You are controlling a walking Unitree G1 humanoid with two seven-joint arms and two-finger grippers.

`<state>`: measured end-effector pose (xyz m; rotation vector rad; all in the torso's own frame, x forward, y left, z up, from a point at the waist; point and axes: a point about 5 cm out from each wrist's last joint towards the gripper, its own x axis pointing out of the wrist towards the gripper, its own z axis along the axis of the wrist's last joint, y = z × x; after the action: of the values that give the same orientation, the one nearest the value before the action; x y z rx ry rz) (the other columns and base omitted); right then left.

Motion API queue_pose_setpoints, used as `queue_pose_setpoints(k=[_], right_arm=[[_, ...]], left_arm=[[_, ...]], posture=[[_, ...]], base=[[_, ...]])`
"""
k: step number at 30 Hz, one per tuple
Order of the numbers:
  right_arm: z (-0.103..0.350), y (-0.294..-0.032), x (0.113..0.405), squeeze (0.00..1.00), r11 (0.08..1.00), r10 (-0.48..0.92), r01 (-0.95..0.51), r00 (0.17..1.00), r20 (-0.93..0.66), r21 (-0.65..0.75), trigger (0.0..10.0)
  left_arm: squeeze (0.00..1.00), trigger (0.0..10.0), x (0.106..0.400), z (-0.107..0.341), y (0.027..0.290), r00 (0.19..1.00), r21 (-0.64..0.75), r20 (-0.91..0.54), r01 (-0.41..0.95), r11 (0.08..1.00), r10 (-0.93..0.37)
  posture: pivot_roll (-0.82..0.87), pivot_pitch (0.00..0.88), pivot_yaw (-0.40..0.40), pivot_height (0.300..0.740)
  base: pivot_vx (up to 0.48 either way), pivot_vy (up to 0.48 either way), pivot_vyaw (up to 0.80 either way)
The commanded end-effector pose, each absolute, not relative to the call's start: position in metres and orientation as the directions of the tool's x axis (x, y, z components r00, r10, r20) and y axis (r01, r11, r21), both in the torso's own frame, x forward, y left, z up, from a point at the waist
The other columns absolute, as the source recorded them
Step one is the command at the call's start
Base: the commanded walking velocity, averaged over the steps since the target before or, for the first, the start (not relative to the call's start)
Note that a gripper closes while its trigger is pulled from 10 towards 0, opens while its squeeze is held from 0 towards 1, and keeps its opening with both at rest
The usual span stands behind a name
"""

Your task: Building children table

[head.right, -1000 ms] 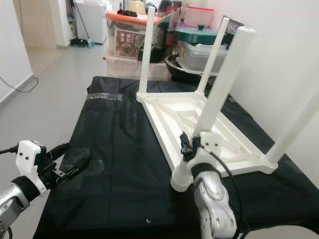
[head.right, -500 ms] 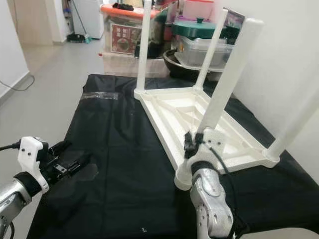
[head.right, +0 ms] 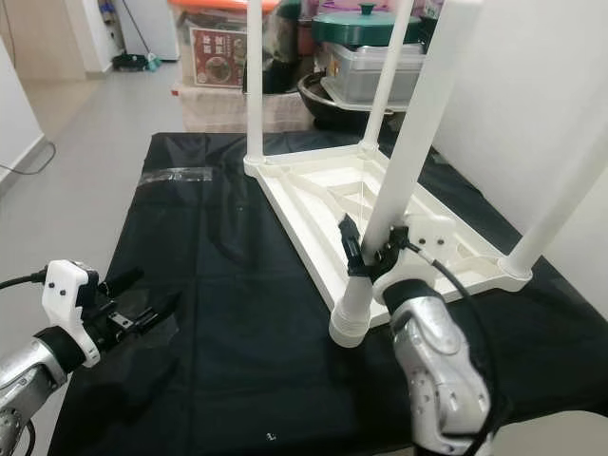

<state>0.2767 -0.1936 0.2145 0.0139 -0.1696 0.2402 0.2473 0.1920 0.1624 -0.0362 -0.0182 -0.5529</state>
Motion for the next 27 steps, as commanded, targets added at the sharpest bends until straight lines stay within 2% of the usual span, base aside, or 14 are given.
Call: queue_pose_setpoints(k=[1,2,7,11,17,18,19,20,21,22,23,27], right_arm=[[0.21,-0.2,0.282,1.0,0.96,0.279,-0.277,0.95,0.141,-0.038,10.0],[0.208,-0.211,0.289,0.0,0.946,0.322,-0.316,0.941,0.103,-0.075,10.0],[0.209,-0.239,0.305,0.0,0.894,0.433,-0.427,0.901,0.015,-0.138,10.0],[0.209,-0.255,0.32,0.0,0.87,0.475,-0.476,0.879,-0.036,-0.128,10.0],[0.215,-0.26,0.335,0.0,0.846,0.527,-0.528,0.849,-0.031,-0.075,10.0],[0.216,-0.261,0.337,0.0,0.835,0.547,-0.548,0.837,-0.028,-0.057,9.5],[0.216,-0.261,0.337,0.0,0.835,0.547,-0.548,0.837,-0.028,-0.057,9.5],[0.215,-0.26,0.339,0.0,0.817,0.575,-0.576,0.817,-0.027,-0.034,4.4],[0.213,-0.26,0.34,0.0,0.798,0.602,-0.602,0.798,-0.031,-0.013,2.5],[0.213,-0.26,0.34,0.0,0.798,0.602,-0.602,0.798,-0.031,-0.013,2.5],[0.211,-0.259,0.339,0.0,0.78,0.626,-0.626,0.779,-0.032,0.003,0.0],[0.206,-0.257,0.339,0.0,0.763,0.647,-0.647,0.762,-0.033,0.017,0.0]], left_arm=[[0.0,10.0,0.248,0.161,0.189,0.844,-0.023,0.021,0.537,0.843,-0.537],[0.0,10.0,0.248,0.16,0.188,0.842,-0.025,0.022,0.539,0.842,-0.539],[0.0,10.0,0.248,0.16,0.187,0.841,-0.025,0.025,0.541,0.841,-0.541],[0.0,10.0,0.248,0.16,0.187,0.841,-0.024,0.026,0.54,0.841,-0.54],[0.0,10.0,0.248,0.16,0.186,0.843,-0.023,0.03,0.537,0.843,-0.537],[0.0,10.0,0.248,0.16,0.186,0.844,-0.021,0.031,0.536,0.844,-0.536],[0.0,10.0,0.248,0.16,0.186,0.844,-0.021,0.031,0.536,0.844,-0.536],[0.0,10.0,0.247,0.16,0.187,0.845,-0.02,0.03,0.535,0.845,-0.534],[0.0,10.0,0.246,0.16,0.187,0.845,-0.019,0.029,0.534,0.845,-0.533],[0.0,10.0,0.246,0.16,0.187,0.845,-0.019,0.029,0.534,0.845,-0.533],[0.0,10.0,0.246,0.16,0.187,0.846,-0.018,0.028,0.533,0.846,-0.533],[0.0,10.0,0.245,0.16,0.187,0.845,-0.018,0.027,0.535,0.845,-0.535]], posture=[[0.04,0.0,-0.07,0.74],[0.04,0.0,-0.075,0.74],[0.04,0.0,-0.081,0.74],[0.04,0.0,-0.088,0.74],[0.06,0.0,-0.102,0.74],[0.06,0.0,-0.106,0.74],[0.06,0.0,-0.106,0.74],[0.06,0.0,-0.106,0.74],[0.06,0.0,-0.106,0.74],[0.06,0.0,-0.106,0.74],[0.06,0.0,-0.106,0.74],[0.07,0.0,-0.11,0.74]], base=[[0.0,0.0,0.0],[0.0,0.0,0.0],[0.0,0.0,0.0],[0.0,0.0,0.0],[0.0,0.0,0.0],[0.0,0.0,0.0],[0.0,0.0,0.0],[0.0,0.0,0.0],[0.0,0.0,0.0],[0.0,0.0,0.0],[0.0,0.0,0.0],[0.0,0.0,0.0]])
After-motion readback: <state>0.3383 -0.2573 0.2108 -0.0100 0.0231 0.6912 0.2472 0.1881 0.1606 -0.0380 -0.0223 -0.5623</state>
